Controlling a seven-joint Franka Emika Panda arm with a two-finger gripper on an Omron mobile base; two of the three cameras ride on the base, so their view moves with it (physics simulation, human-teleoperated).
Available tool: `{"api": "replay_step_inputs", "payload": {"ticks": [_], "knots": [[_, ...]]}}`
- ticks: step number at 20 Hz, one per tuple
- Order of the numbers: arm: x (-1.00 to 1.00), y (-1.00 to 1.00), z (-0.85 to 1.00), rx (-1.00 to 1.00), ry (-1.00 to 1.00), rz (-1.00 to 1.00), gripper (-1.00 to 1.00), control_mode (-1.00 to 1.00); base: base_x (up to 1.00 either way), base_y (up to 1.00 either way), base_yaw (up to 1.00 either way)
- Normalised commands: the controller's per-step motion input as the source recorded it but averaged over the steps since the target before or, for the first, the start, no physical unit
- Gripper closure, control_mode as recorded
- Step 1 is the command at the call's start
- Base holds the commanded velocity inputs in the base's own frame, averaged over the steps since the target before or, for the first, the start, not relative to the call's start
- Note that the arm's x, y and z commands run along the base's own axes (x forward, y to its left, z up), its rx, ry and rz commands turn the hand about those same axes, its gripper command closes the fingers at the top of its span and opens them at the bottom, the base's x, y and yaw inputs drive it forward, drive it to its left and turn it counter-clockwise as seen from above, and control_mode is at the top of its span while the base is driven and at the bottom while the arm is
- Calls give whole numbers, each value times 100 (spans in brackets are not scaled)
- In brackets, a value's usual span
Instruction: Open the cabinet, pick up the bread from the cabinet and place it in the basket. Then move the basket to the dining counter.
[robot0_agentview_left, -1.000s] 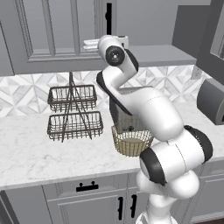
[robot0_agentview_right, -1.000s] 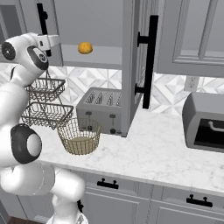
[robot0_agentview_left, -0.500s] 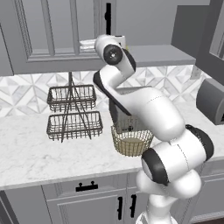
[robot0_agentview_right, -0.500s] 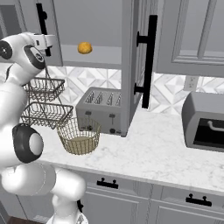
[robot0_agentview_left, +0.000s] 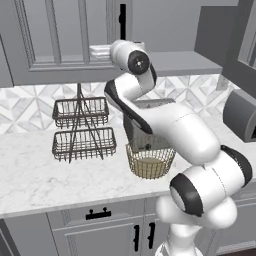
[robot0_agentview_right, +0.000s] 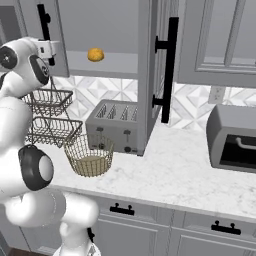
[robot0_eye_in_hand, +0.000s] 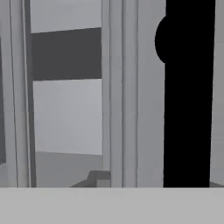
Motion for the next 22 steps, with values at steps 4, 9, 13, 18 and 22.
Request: {"api": "replay_step_inputs", "payload": {"ticks": [4, 9, 13, 18, 22], "knots": [[-100, 100, 0, 8, 0, 7, 100, -100, 0, 0, 0], [-100, 100, 5, 0, 3, 0, 100, -100, 0, 0, 0], [-100, 100, 0, 0, 5, 0, 100, -100, 0, 0, 0], [-100, 100, 0, 0, 2, 0, 100, -100, 0, 0, 0], [-100, 100, 0, 0, 0, 0, 100, -100, 0, 0, 0]]}}
